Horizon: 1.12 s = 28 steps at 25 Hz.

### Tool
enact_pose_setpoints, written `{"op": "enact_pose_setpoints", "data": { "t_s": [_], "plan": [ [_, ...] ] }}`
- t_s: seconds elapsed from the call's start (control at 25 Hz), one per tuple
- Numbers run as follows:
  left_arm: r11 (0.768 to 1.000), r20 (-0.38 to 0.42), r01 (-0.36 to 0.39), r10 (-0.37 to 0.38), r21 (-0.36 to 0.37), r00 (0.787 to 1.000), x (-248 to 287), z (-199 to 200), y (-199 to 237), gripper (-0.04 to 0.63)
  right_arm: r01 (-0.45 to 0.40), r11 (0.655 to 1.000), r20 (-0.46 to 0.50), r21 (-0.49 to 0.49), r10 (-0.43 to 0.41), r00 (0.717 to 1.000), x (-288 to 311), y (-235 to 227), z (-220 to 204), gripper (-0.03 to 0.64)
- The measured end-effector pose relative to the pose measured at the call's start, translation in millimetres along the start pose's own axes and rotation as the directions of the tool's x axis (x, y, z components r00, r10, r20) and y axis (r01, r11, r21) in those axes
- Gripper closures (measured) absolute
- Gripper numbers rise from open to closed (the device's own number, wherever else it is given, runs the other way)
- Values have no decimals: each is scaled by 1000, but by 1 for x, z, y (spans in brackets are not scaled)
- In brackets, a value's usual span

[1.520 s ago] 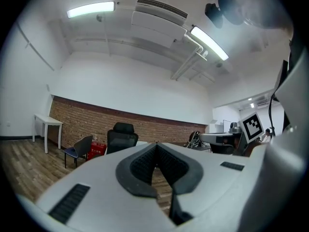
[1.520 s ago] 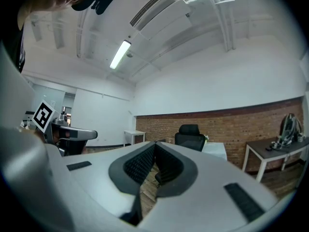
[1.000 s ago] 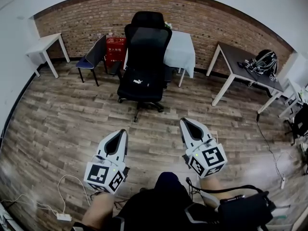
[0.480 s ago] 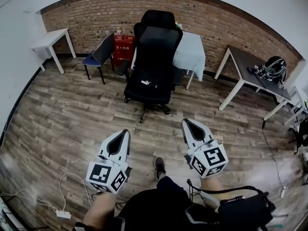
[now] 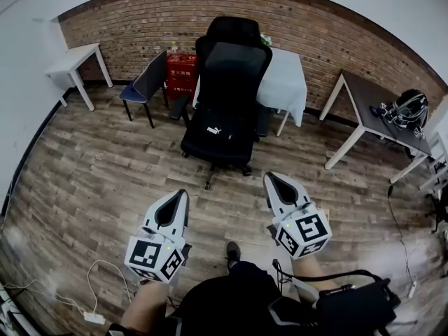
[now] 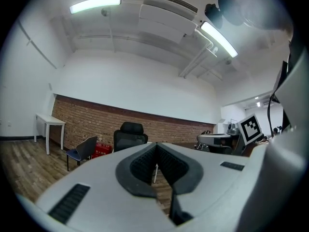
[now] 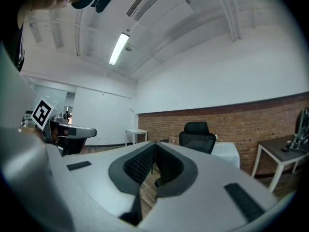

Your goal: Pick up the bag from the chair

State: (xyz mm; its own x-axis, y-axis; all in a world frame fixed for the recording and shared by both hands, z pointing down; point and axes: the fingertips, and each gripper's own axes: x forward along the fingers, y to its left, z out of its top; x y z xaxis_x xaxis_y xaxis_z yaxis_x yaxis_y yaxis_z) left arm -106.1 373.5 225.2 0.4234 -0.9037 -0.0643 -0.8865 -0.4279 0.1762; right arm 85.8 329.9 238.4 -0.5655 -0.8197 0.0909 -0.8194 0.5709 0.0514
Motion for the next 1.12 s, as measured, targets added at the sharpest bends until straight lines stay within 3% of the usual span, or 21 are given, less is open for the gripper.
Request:
{"op": "enact_pose_setpoints", "data": {
  "t_s": [0.64,0.84,1.12],
  "plan": [
    [999,-70,-26,28,27,997,148,-8,14,584,-38,998,-9,52,38,999,88,-123,-8,598],
    [997,-86,-69,72,31,994,180,-10,19,584,-44,997,-14,58,45,999,105,-153,-12,598],
    [999,-114,-31,35,38,993,217,-17,16,584,-26,997,1,78,26,1000,120,-182,-14,598]
  ]
}}
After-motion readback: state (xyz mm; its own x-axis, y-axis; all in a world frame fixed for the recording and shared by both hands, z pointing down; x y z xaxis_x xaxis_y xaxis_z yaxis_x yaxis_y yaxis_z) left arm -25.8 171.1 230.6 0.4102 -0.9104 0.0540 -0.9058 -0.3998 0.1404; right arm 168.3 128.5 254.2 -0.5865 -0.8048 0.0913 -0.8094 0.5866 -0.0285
